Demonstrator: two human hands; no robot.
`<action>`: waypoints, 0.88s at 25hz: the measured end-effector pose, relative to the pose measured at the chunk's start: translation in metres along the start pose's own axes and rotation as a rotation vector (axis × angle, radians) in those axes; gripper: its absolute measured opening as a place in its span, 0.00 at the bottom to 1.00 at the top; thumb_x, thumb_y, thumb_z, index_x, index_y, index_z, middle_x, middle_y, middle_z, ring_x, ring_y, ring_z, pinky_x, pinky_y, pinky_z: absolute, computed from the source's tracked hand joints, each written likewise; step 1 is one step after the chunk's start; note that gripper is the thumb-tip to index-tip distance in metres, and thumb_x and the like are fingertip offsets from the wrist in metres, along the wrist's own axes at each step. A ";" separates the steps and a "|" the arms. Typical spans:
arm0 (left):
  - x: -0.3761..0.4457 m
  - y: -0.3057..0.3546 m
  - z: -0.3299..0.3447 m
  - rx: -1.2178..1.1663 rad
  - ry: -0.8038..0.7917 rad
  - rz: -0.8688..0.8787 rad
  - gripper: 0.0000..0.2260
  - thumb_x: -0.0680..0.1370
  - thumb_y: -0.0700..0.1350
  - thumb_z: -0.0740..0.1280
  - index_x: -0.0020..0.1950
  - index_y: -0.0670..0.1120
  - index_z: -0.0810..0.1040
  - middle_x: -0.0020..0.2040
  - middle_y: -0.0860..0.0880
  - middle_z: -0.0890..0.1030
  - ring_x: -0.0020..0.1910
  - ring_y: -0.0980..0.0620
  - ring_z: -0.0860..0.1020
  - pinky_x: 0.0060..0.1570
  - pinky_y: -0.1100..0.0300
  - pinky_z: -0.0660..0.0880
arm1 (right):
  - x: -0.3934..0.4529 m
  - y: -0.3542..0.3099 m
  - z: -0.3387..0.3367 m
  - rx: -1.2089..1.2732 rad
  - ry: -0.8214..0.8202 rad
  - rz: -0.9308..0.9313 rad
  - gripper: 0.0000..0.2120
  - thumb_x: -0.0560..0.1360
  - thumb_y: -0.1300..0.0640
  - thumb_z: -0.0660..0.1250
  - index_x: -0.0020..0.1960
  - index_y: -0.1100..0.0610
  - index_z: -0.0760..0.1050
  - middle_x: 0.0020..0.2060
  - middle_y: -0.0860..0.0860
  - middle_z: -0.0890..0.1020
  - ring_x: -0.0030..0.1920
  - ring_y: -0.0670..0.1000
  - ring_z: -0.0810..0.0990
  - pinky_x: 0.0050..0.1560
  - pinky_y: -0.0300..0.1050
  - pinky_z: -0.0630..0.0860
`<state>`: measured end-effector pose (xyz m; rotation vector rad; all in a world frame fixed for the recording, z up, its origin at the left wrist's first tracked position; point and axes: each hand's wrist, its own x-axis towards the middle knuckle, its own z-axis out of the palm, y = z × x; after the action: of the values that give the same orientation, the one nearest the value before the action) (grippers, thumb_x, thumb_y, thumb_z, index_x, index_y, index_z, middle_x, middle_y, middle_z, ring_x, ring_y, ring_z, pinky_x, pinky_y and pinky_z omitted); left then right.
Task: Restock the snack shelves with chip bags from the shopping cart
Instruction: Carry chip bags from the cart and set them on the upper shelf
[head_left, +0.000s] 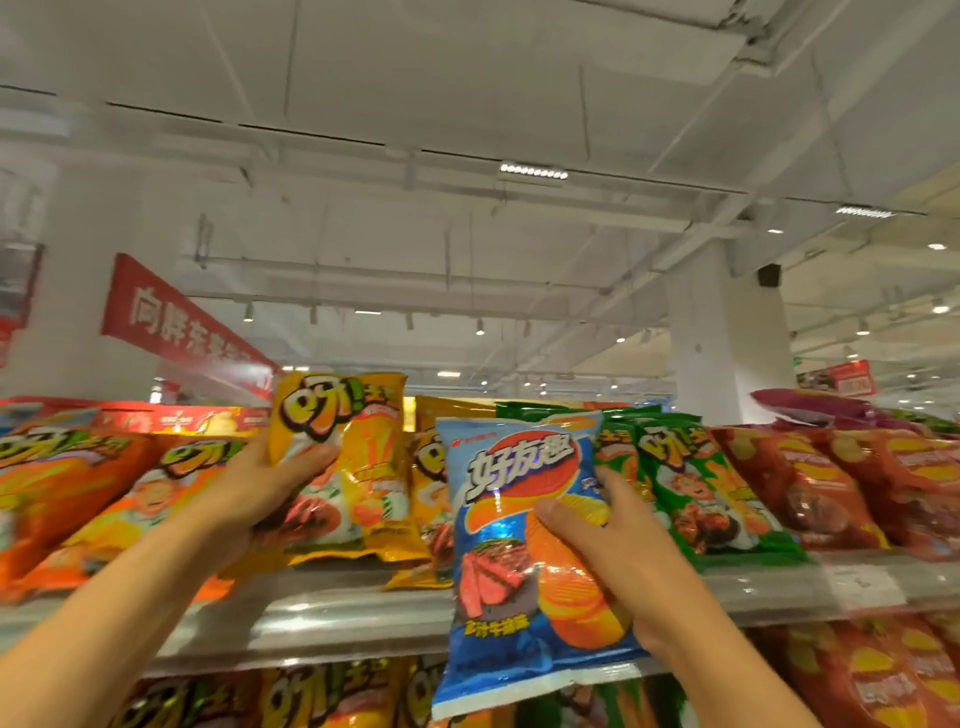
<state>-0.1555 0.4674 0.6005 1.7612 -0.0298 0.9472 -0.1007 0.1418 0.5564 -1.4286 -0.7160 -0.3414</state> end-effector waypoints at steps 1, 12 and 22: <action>-0.001 0.002 -0.002 0.054 0.023 0.044 0.17 0.74 0.52 0.75 0.62 0.55 0.79 0.50 0.58 0.85 0.52 0.56 0.83 0.37 0.66 0.78 | 0.001 0.000 0.000 -0.003 -0.002 -0.006 0.16 0.72 0.50 0.77 0.51 0.37 0.71 0.53 0.44 0.84 0.50 0.50 0.86 0.52 0.53 0.84; -0.005 -0.019 -0.007 0.186 -0.239 -0.098 0.30 0.76 0.63 0.69 0.75 0.57 0.68 0.76 0.54 0.69 0.75 0.49 0.67 0.65 0.56 0.64 | 0.005 0.004 0.009 0.004 -0.071 -0.027 0.19 0.72 0.51 0.75 0.61 0.45 0.74 0.51 0.48 0.86 0.42 0.47 0.88 0.33 0.39 0.81; -0.010 -0.034 0.008 0.848 -0.117 0.103 0.51 0.66 0.81 0.54 0.82 0.60 0.40 0.83 0.47 0.44 0.81 0.40 0.54 0.76 0.40 0.60 | 0.006 0.005 0.031 0.027 -0.080 -0.024 0.17 0.73 0.51 0.75 0.58 0.42 0.73 0.52 0.48 0.85 0.45 0.50 0.88 0.38 0.44 0.84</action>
<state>-0.1423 0.4713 0.5668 2.6124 0.2414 1.0036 -0.1002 0.1736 0.5559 -1.4154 -0.8000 -0.2934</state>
